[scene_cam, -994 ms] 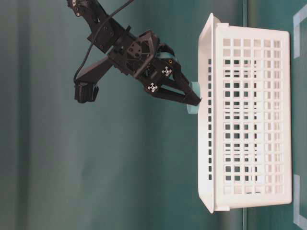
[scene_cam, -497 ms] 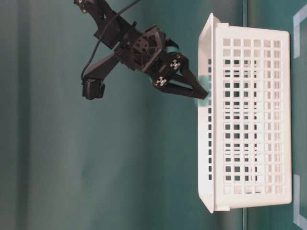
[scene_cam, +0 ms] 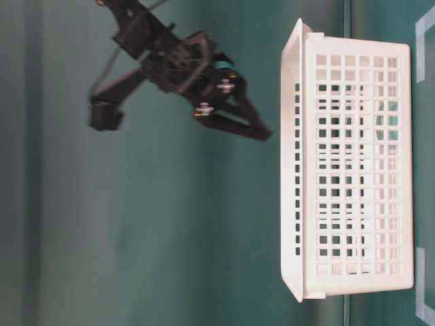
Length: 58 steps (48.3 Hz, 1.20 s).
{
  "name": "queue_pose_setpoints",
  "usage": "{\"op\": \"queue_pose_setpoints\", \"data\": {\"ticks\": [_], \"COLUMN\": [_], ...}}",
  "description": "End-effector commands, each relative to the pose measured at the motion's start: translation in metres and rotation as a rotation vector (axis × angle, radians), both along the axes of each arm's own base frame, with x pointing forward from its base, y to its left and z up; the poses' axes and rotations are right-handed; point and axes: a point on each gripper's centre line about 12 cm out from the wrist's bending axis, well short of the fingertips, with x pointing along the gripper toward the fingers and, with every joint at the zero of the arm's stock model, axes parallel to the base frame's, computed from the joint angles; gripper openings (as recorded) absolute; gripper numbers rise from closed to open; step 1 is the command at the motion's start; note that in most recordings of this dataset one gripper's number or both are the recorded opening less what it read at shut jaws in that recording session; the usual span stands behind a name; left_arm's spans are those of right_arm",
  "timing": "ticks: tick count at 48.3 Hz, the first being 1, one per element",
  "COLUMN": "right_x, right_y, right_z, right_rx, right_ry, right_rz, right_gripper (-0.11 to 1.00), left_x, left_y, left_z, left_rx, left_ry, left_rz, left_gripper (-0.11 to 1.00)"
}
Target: Put the tape into the white basket.
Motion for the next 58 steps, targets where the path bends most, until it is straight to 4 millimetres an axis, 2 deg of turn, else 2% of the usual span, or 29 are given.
{"op": "queue_pose_setpoints", "data": {"ticks": [1, 8, 21, 28, 35, 45, 58], "right_x": [0.003, 0.006, 0.013, 0.016, 0.015, 0.009, -0.006], "right_y": [0.023, 0.052, 0.115, 0.142, 0.154, 0.158, 0.158], "right_z": [0.031, 0.038, 0.028, 0.026, 0.021, 0.013, 0.026], "right_rx": [-0.039, -0.052, -0.036, -0.032, -0.027, -0.025, -0.04], "right_ry": [-0.1, -0.163, -0.19, -0.213, -0.212, -0.196, -0.236], "right_rz": [0.061, 0.139, 0.307, 0.38, 0.414, 0.427, 0.431], "right_gripper": [0.96, 0.96, 0.96, 0.96, 0.96, 0.95, 0.95], "left_x": [0.002, 0.002, 0.002, 0.002, 0.002, 0.002, 0.001], "left_y": [0.0, 0.0, 0.0, 0.0, 0.0, 0.0, 0.0], "left_z": [0.005, 0.005, 0.005, 0.005, 0.005, 0.005, 0.004], "left_rx": [0.0, 0.002, 0.002, 0.002, 0.002, 0.0, 0.0], "left_ry": [-0.015, -0.015, -0.015, -0.015, -0.015, -0.015, -0.012], "left_rz": [0.003, 0.003, 0.003, 0.003, 0.003, 0.003, 0.003], "left_gripper": [-0.11, -0.11, -0.11, -0.11, -0.11, -0.11, -0.11]}}
